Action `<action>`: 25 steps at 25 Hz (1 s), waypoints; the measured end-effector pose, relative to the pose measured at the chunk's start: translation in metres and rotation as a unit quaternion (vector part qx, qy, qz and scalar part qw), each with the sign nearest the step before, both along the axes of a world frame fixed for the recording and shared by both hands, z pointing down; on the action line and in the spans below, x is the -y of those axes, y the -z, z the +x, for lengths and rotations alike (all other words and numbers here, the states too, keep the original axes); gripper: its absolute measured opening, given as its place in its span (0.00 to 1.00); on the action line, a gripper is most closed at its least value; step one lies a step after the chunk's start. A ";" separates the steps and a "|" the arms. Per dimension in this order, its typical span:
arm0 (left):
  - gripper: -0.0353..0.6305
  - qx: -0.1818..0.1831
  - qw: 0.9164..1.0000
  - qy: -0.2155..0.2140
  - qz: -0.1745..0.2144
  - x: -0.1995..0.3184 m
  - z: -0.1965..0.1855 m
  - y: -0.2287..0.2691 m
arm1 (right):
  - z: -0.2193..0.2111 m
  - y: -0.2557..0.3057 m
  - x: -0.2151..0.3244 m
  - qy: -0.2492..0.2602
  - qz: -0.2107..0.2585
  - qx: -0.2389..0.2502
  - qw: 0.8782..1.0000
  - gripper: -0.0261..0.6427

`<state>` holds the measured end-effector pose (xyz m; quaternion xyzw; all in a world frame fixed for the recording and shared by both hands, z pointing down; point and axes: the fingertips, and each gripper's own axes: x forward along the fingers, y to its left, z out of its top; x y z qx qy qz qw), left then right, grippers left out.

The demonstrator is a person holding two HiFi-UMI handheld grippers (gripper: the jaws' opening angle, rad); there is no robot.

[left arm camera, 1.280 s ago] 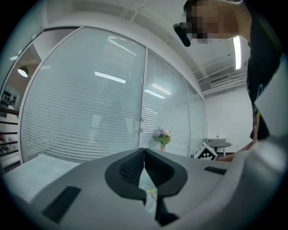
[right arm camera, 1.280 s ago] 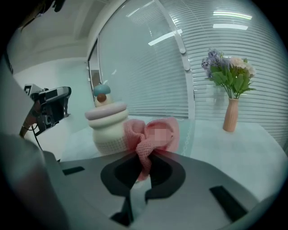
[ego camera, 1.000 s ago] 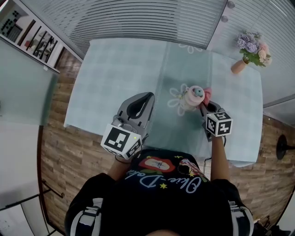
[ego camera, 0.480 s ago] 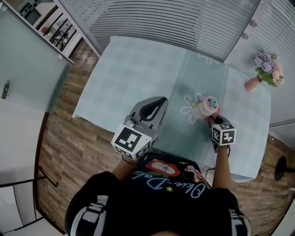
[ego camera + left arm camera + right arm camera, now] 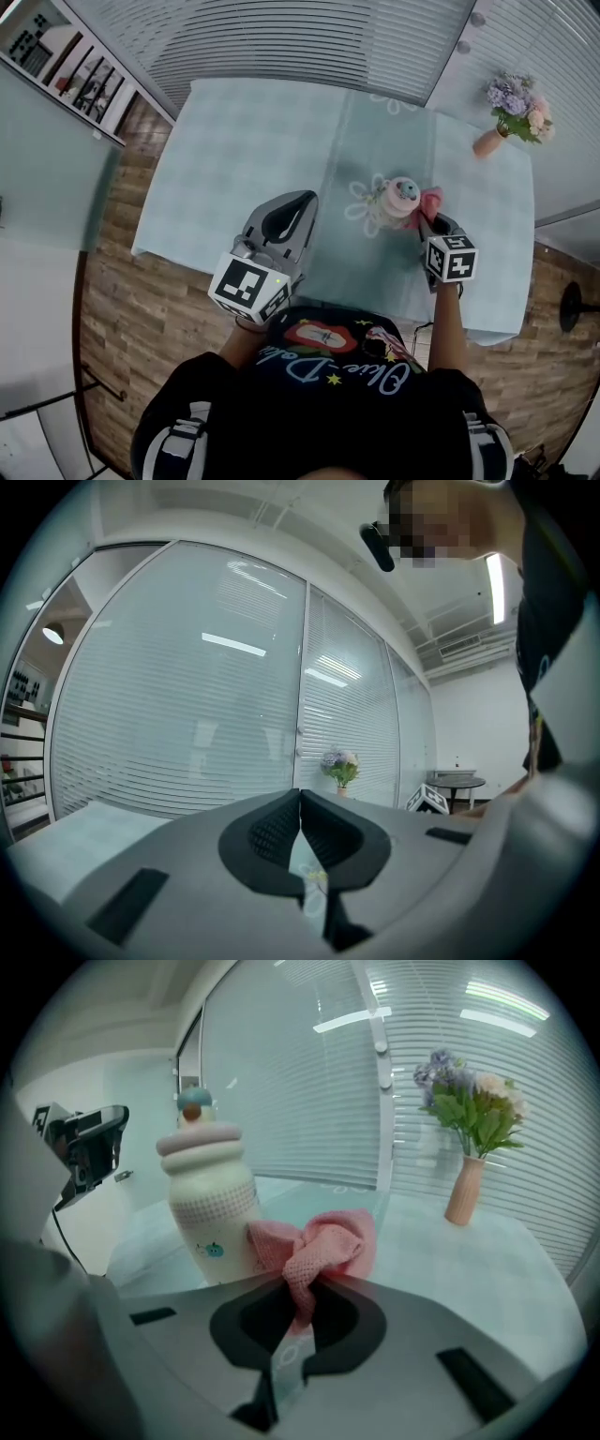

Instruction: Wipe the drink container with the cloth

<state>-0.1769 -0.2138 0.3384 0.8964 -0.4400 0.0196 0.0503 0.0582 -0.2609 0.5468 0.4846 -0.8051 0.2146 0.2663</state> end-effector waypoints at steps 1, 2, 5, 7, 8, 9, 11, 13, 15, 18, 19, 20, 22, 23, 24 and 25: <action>0.06 0.000 1.000 -0.003 -0.001 0.000 0.003 -0.001 | 0.006 0.008 0.001 -0.008 0.009 0.007 1.000 0.06; 0.06 0.000 1.000 -0.005 -0.001 0.000 0.005 -0.001 | 0.011 0.016 0.003 -0.014 0.018 0.015 1.000 0.06; 0.06 0.000 1.000 -0.012 -0.001 -0.001 0.010 0.000 | 0.017 0.045 0.008 -0.018 0.050 0.048 0.997 0.06; 0.06 -0.001 1.000 -0.016 0.000 -0.001 0.014 0.000 | 0.018 0.066 0.013 -0.017 0.078 0.075 0.994 0.06; 0.06 -0.002 1.000 -0.017 0.000 -0.001 0.015 0.000 | 0.019 0.077 0.017 -0.015 0.091 0.090 0.992 0.06; 0.06 -0.002 1.000 -0.017 0.001 -0.002 0.016 0.000 | 0.018 0.086 0.021 -0.011 0.103 0.105 0.989 0.06; 0.06 -0.003 1.000 -0.017 0.002 -0.003 0.017 0.000 | 0.016 0.101 0.028 0.006 0.120 0.126 0.985 0.06; 0.06 -0.002 1.000 -0.015 0.002 -0.004 0.017 0.000 | 0.012 0.110 0.033 0.034 0.127 0.129 0.983 0.06; 0.06 -0.001 1.000 -0.011 0.002 -0.005 0.016 0.000 | 0.005 0.114 0.037 0.068 0.130 0.120 0.982 0.06; 0.06 -0.001 1.000 -0.001 0.002 -0.006 0.011 0.001 | -0.007 0.116 0.041 0.113 0.132 0.115 0.978 0.06; 0.06 0.000 1.000 0.002 0.003 -0.007 0.010 0.001 | -0.011 0.116 0.041 0.125 0.133 0.116 0.976 0.06; 0.06 0.000 1.000 0.005 0.003 -0.008 0.008 0.002 | -0.015 0.115 0.041 0.135 0.133 0.119 0.975 0.06; 0.06 0.000 1.000 0.011 0.004 -0.010 0.004 0.002 | -0.023 0.113 0.040 0.154 0.132 0.124 0.971 0.06; 0.06 0.000 1.000 0.014 0.004 -0.010 0.002 0.002 | -0.025 0.111 0.039 0.162 0.130 0.127 0.970 0.06; 0.06 0.001 1.000 0.016 0.004 -0.011 0.001 0.002 | -0.028 0.110 0.038 0.169 0.128 0.130 0.969 0.06; 0.06 0.001 1.000 0.018 0.004 -0.012 0.000 0.002 | -0.030 0.109 0.038 0.176 0.126 0.132 0.967 0.06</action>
